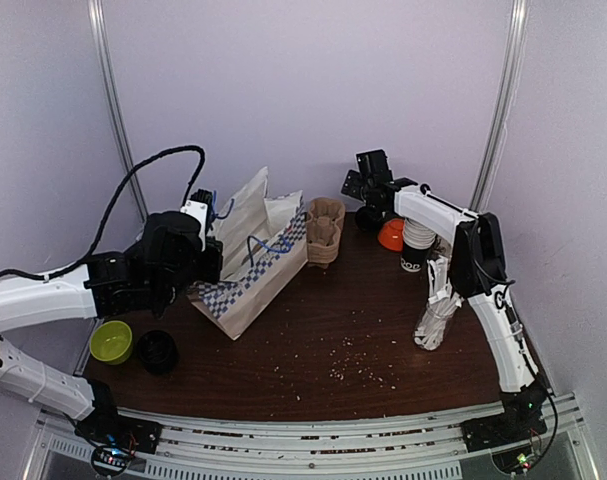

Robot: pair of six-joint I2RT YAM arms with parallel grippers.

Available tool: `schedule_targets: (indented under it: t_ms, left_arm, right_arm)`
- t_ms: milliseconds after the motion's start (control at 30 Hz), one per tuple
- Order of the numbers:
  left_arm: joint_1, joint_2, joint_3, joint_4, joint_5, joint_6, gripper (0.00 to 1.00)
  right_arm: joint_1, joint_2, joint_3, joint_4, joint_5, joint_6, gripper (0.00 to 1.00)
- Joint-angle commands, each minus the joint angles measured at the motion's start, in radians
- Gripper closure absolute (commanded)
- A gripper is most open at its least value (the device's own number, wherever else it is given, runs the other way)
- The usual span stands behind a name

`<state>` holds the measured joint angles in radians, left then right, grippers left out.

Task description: Pack the takeout coffee

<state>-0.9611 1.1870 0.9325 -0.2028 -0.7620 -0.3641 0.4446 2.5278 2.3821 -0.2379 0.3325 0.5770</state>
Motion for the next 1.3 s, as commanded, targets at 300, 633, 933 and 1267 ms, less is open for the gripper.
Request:
schedule_targets:
  t_ms: [300,633,933,1267]
  left_arm:
    - [0.005,-0.106,-0.057,-0.001,0.033,-0.001,1.00]
    - [0.007,-0.129,-0.081,0.038,0.052,0.028,1.00]
    - [0.009,-0.113,-0.086,0.045,0.062,0.028,1.00]
    - [0.020,-0.099,-0.087,0.048,0.066,0.026,1.00]
  right_arm:
    - [0.085,0.001,0.044,0.040,0.358,0.200,0.07]
    - [0.057,0.062,0.043,-0.009,0.419,0.277,0.07]
    - [0.026,0.116,0.049,-0.010,0.358,0.289,0.08]
    - [0.011,0.152,0.067,0.003,0.208,0.307,0.12]
